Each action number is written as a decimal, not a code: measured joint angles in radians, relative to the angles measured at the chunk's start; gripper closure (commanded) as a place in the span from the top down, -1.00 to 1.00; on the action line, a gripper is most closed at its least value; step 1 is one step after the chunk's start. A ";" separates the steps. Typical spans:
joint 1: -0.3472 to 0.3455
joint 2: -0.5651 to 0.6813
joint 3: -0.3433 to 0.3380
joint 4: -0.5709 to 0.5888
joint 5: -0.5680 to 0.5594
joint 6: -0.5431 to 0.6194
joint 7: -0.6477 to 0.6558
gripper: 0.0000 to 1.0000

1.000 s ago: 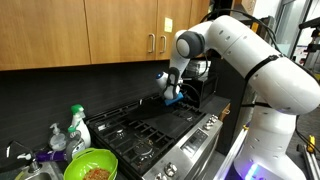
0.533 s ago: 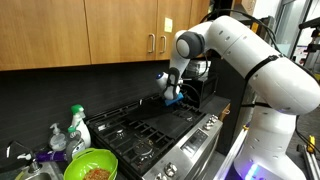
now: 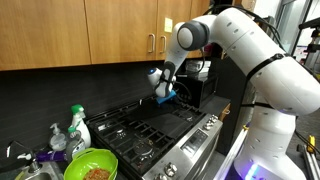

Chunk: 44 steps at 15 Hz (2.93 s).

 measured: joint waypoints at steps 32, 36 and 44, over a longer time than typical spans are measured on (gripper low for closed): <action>-0.016 -0.013 0.074 -0.038 0.042 0.096 -0.166 1.00; -0.008 -0.008 0.066 -0.027 0.065 0.094 -0.166 1.00; 0.071 0.034 -0.019 0.121 0.083 0.032 -0.081 1.00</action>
